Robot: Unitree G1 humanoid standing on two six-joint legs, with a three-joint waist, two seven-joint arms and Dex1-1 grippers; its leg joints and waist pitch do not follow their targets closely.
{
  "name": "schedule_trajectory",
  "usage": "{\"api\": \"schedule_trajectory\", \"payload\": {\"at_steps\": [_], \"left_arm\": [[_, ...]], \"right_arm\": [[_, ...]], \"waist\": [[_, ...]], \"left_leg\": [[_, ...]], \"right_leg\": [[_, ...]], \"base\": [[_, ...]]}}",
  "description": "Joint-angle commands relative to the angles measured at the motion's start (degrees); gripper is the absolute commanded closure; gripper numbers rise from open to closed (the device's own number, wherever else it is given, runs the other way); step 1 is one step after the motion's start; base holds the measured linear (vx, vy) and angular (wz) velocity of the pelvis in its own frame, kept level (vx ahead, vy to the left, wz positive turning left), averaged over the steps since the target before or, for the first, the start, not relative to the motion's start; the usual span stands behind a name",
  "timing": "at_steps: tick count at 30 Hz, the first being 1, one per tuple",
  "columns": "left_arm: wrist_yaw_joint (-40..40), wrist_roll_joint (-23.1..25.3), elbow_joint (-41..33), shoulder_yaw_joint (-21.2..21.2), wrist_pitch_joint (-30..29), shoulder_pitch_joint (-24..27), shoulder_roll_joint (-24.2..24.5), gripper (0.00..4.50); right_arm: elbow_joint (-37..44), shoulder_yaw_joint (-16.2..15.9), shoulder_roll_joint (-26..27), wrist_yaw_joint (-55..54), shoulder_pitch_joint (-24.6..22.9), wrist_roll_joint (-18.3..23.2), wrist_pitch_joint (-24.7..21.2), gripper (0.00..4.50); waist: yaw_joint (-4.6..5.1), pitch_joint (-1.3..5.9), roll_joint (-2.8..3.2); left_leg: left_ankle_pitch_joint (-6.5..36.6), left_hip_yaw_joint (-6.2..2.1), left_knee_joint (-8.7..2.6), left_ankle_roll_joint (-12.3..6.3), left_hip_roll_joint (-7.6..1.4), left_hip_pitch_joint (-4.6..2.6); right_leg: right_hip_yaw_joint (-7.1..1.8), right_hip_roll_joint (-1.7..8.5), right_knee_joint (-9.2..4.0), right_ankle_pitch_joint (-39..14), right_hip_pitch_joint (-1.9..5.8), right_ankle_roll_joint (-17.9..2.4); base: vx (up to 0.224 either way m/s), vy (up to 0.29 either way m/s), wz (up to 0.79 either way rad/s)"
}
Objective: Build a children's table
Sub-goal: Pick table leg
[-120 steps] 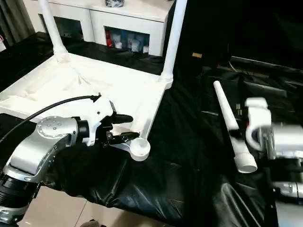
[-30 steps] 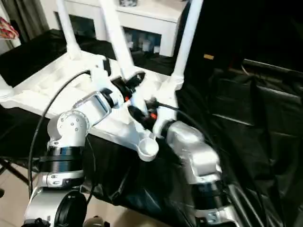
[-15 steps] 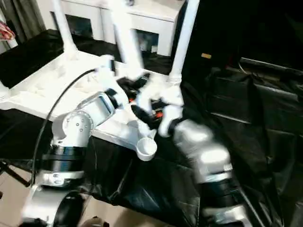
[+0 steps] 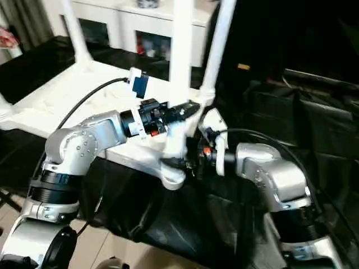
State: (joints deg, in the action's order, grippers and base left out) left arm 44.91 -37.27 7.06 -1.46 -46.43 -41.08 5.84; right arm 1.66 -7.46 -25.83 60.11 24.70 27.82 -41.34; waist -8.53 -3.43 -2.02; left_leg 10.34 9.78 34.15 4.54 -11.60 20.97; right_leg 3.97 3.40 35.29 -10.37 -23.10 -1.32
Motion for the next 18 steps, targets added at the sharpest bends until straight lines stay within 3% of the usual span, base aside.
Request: {"api": "schedule_trajectory", "payload": {"at_steps": [1,4,12,18], "left_arm": [[2.17,-2.17,-2.11,-0.44,-0.70,-0.90,-0.05,2.57],[3.42,-2.65,-2.26,-0.57,-1.03,-0.80,-0.09,2.57],[5.06,-2.88,-2.53,-1.24,-0.73,-0.21,0.44,2.57],[4.89,-4.07,-3.90,-0.63,-1.69,0.74,0.20,2.57]], "right_arm": [[0.18,-0.02,-0.92,-0.04,0.48,0.41,-1.08,0.85],[-0.52,0.72,0.23,-0.77,0.51,0.66,-1.01,0.85],[-0.08,1.73,1.75,-1.62,-0.06,2.93,-1.98,1.63],[1.60,1.75,3.06,-2.81,-1.44,3.88,-2.76,1.84]], "waist": [[-0.16,4.14,-0.34],[-0.12,4.17,-0.29],[-0.11,4.24,-0.23],[-0.15,4.22,-0.44]], "left_leg": [[6.11,-0.29,-3.50,-1.25,-1.50,-0.35],[6.16,-0.29,-3.48,-1.13,-1.48,-0.33],[5.83,-0.31,-3.50,-0.97,-1.50,-0.36],[5.88,-0.31,-3.55,-0.68,-1.54,-0.32]], "right_leg": [[-2.78,4.64,-3.77,-8.89,3.60,-10.02],[-2.77,4.59,-3.81,-9.04,3.57,-9.74],[-2.72,4.56,-3.68,-8.13,3.59,-9.95],[-2.74,4.64,-3.72,-9.09,3.58,-9.40]], "base": [[0.000,0.000,0.00],[0.000,0.000,0.00],[0.000,0.000,0.00],[0.000,0.000,0.00]]}}
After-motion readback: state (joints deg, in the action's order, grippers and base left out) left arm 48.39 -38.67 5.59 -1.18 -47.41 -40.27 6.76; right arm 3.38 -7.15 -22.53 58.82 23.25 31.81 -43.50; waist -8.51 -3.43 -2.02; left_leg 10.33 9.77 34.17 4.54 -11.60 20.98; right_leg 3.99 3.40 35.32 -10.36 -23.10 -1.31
